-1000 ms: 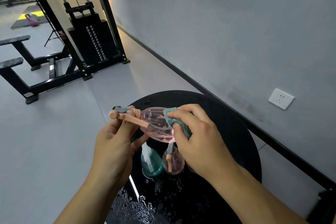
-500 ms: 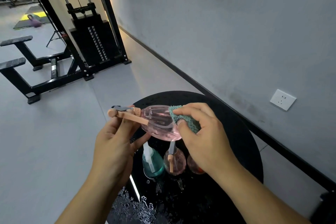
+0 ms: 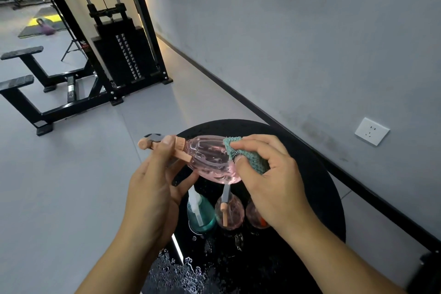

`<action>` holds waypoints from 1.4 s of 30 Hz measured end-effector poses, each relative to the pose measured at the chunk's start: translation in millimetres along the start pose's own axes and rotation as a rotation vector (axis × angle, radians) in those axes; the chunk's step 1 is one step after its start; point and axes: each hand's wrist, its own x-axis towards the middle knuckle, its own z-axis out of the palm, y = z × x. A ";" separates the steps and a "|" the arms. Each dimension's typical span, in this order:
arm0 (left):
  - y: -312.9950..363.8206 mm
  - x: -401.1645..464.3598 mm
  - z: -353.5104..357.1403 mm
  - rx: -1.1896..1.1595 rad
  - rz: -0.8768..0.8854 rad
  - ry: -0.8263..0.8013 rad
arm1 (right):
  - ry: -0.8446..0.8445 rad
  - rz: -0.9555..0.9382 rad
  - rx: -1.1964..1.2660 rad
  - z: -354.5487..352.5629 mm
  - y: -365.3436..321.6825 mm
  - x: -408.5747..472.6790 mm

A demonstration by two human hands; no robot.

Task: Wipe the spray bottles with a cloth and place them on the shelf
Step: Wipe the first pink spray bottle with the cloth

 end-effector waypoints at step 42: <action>-24.7 2.6 1.8 0.189 0.143 0.134 | -0.058 -0.287 -0.516 6.8 8.7 -6.3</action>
